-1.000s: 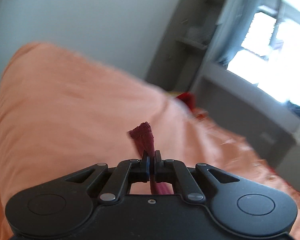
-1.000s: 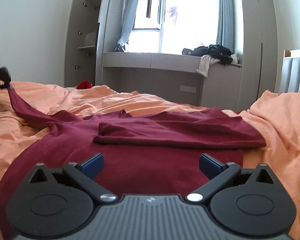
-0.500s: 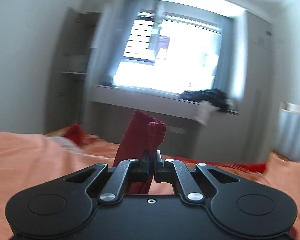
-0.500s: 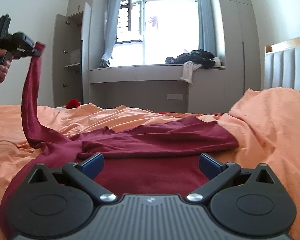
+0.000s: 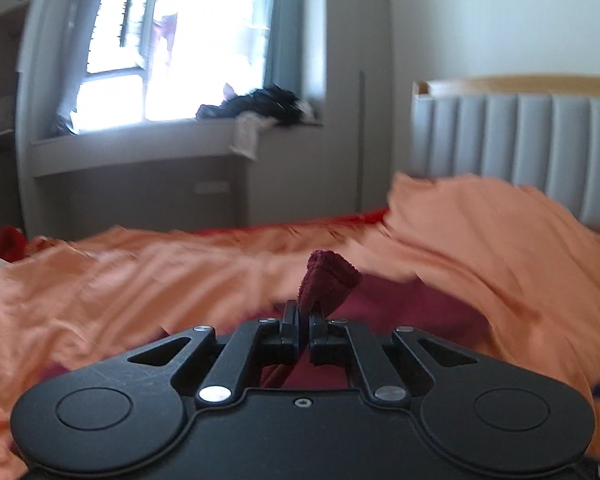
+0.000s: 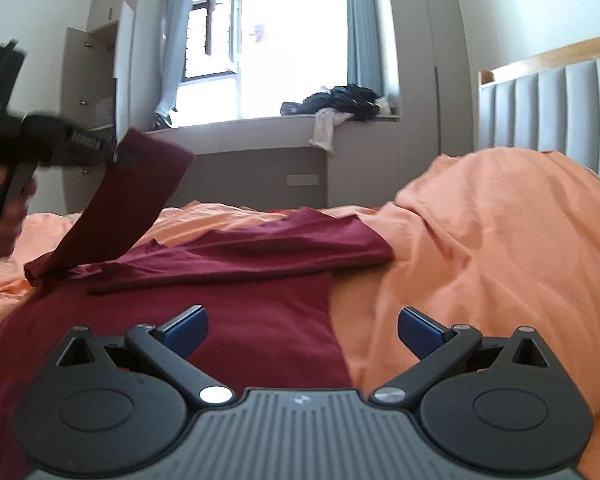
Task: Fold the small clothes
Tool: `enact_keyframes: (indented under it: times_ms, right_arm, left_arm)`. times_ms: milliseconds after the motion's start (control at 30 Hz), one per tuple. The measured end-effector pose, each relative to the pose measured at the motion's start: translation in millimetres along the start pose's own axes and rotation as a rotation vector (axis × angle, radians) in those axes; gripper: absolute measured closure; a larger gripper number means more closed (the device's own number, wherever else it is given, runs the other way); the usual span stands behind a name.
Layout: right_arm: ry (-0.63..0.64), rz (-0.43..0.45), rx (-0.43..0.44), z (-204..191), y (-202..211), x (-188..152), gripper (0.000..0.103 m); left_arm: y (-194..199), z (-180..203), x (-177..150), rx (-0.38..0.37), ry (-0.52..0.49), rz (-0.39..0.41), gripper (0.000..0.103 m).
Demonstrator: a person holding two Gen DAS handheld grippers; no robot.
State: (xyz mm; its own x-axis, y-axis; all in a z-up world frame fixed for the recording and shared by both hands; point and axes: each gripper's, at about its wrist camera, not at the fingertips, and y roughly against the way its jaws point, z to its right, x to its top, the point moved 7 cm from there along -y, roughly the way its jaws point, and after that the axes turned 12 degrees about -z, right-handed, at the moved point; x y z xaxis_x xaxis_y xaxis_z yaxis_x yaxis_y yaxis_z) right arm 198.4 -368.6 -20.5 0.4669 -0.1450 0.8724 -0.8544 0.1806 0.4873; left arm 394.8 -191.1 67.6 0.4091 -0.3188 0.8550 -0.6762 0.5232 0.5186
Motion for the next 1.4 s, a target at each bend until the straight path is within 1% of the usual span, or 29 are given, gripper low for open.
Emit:
enact_keyframes:
  times_ms: [100,133,167,200,233,267,300,367,400,467,567,633,700,800,933,1000,1033,1100,1200,1333,1400]
  right_arm:
    - [-0.02,-0.016,-0.018,9.4,-2.2,-6.6,0.0]
    - [-0.028,-0.022,-0.022,11.5,-2.8,-8.8,0.0]
    - [-0.036,-0.027,-0.023,13.2,-3.4,-10.7,0.0]
    - [-0.044,-0.031,-0.023,15.0,-4.2,-12.2,0.0]
    - [-0.051,-0.034,-0.021,15.9,-4.9,-13.2,0.0]
    - [-0.055,-0.037,-0.02,16.2,-5.8,-13.7,0.0]
    - [-0.056,-0.039,-0.019,15.9,-6.8,-14.1,0.0]
    - [-0.051,-0.04,-0.015,13.8,-8.1,-14.7,0.0]
    - [-0.048,-0.04,-0.014,12.4,-8.5,-14.5,0.0]
    - [-0.042,-0.037,-0.008,8.8,-10.1,-12.8,0.0]
    - [-0.036,-0.037,0.002,3.6,-15.1,-9.6,0.0]
    - [-0.034,-0.035,0.014,-2.2,-19.0,-7.8,0.0]
    - [-0.032,-0.042,0.027,-9.2,-25.3,-4.9,0.0]
    - [-0.013,-0.043,0.054,-24.9,-34.1,-0.4,0.0]
    - [0.038,-0.042,0.075,-48.8,-47.7,8.9,0.0]
    - [0.056,-0.039,0.076,-58.2,-54.3,14.5,0.0]
    - [0.066,-0.038,0.075,-63.5,-58.0,18.2,0.0]
    - [0.084,-0.035,0.06,-68.9,-65.2,25.5,0.0]
    - [0.109,-0.016,0.048,-78.5,-74.2,39.3,0.0]
    - [0.134,-0.009,0.058,-93.1,-92.8,57.8,0.0]
    - [0.139,-0.014,0.058,-96.0,-97.3,59.6,0.0]
  left_arm:
    - [-11.2,13.8,-30.8,-0.051,-0.004,-0.058,0.094]
    - [-13.8,18.0,-40.6,-0.069,-0.009,-0.08,0.091]
    - [-15.2,21.2,-49.0,-0.084,-0.013,-0.102,0.086]
    - [-19.9,23.4,-57.3,-0.097,-0.014,-0.128,0.084]
    - [-20.2,23.4,-63.8,-0.105,-0.012,-0.151,0.079]
    - [-22.4,25.7,-70.9,-0.114,-0.006,-0.171,0.071]
    - [-22.9,26.0,-75.8,-0.127,0.002,-0.187,0.066]
    - [-19.9,22.0,-79.6,-0.139,0.025,-0.199,0.047]
    - [-16.9,20.6,-80.8,-0.143,0.036,-0.197,0.041]
    - [-8.1,12.6,-78.8,-0.144,0.057,-0.191,0.02]
    - [8.2,-4.2,-74.4,-0.151,0.094,-0.174,0.007]
    - [21.0,-19.7,-70.2,-0.127,0.122,-0.171,0.004]
    - [29.2,-42.6,-66.7,-0.068,0.152,-0.163,0.002]
    - [37.6,-89.8,-63.3,0.08,0.201,-0.153,0.001]
    - [43.3,-168.1,-65.0,0.292,0.282,-0.155,0.001]
    - [41.8,-206.8,-67.7,0.364,0.325,-0.171,0.001]
    - [39.9,-225.6,-69.4,0.388,0.352,-0.181,0.001]
    - [34.0,-258.6,-71.4,0.4,0.411,-0.195,0.001]
    - [15.9,-300.0,-71.6,0.377,0.493,-0.225,0.001]
    - [-14.5,-331.0,-70.3,0.319,0.551,-0.262,0.001]
    - [-30.3,-340.7,-68.7,0.294,0.568,-0.288,0.001]
